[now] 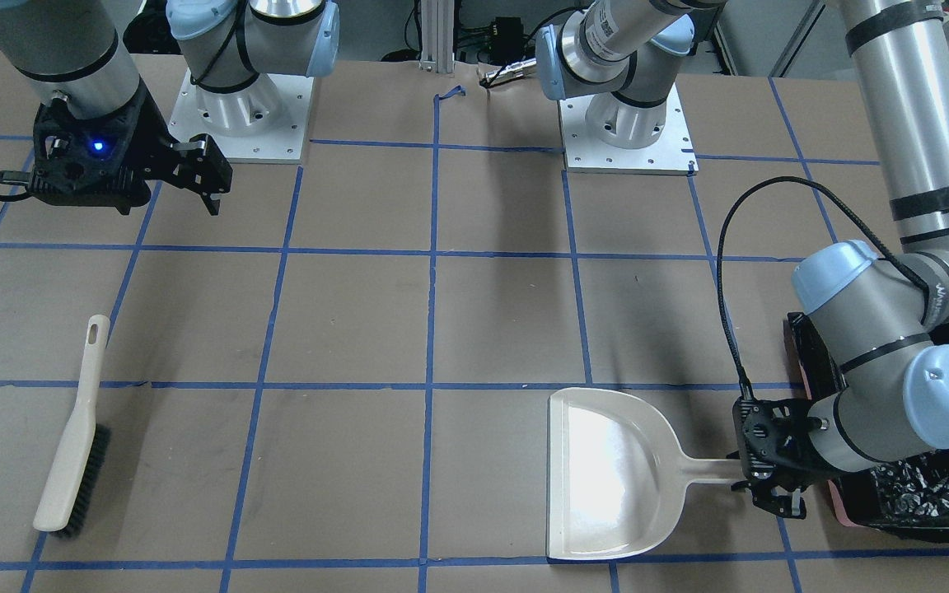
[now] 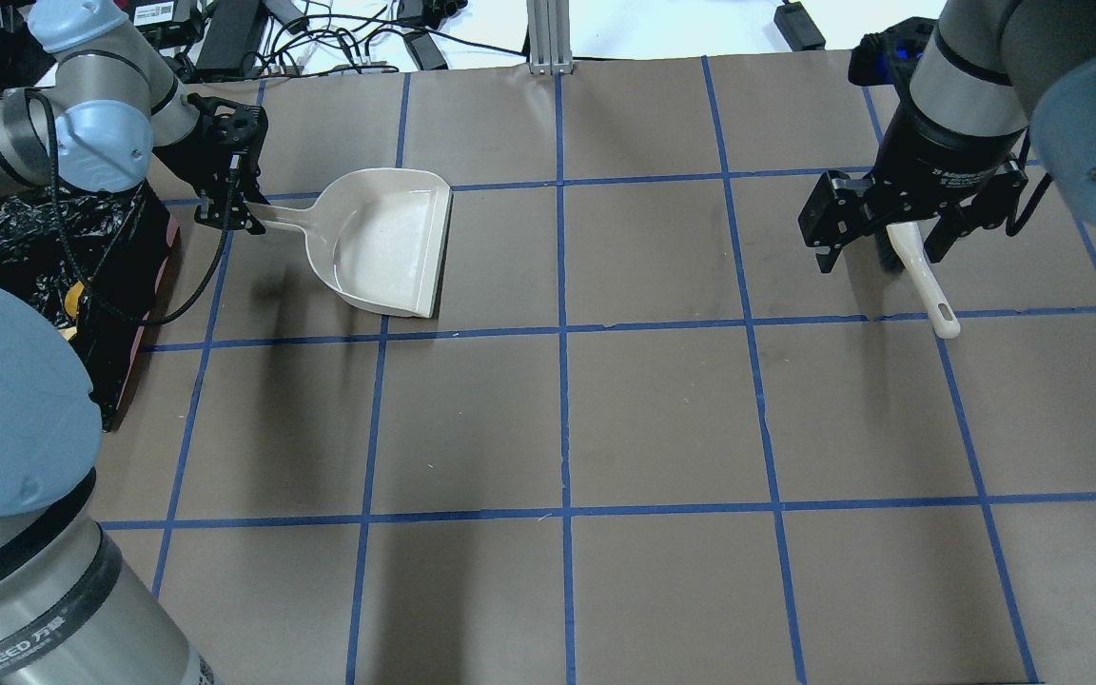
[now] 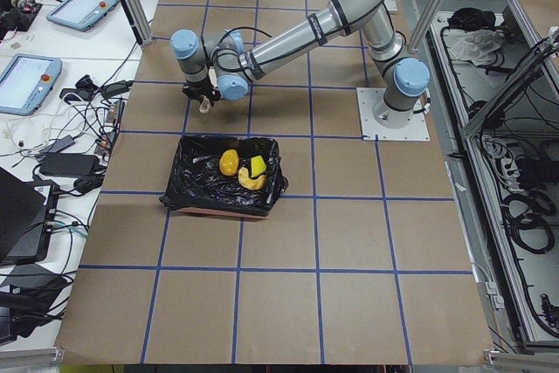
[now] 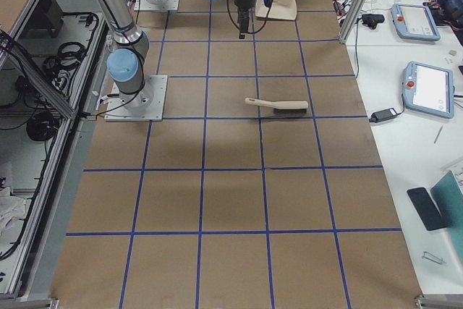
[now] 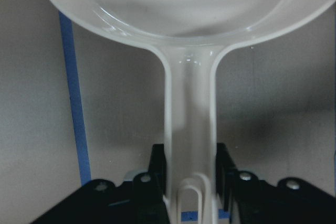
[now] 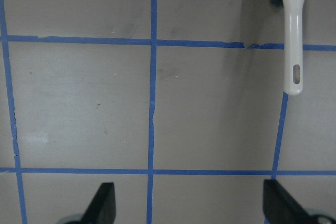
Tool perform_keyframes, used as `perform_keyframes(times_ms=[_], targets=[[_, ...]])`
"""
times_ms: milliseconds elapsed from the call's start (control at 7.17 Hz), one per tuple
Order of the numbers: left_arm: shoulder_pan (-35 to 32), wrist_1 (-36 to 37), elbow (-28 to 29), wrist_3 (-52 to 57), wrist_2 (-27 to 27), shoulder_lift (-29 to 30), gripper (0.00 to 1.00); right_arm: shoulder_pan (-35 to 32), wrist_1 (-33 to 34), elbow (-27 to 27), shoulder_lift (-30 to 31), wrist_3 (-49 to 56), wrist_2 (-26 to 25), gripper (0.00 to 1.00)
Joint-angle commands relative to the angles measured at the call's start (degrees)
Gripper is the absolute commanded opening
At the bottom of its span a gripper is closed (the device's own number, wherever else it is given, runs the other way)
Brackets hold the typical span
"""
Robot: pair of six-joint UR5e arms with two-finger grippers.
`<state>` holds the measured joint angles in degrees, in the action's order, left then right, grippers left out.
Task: Sweep and dump trash into bin
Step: 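Lower the dustpan onto the table with the left gripper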
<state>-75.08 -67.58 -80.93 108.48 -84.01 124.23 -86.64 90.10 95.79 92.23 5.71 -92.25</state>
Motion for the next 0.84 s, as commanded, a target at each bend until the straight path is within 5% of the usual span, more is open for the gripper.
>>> perform_keyframes(times_ms=[0, 279, 697], targets=[[-1.1, -0.3, -0.1, -1.9, 0.0, -0.2, 0.59, 0.0, 0.0, 0.1, 0.0, 0.2, -0.1, 1.0], [-1.2, -0.6, 0.1, -2.4, -0.1, -1.3, 0.8, 0.0, 0.0, 0.2, 0.0, 0.4, 0.7, 1.0], [-2.8, -9.3, 1.6, -16.8, 0.7, -9.1, 0.8, 0.0, 0.6, 0.0, 0.1, 0.4, 0.8, 1.0]])
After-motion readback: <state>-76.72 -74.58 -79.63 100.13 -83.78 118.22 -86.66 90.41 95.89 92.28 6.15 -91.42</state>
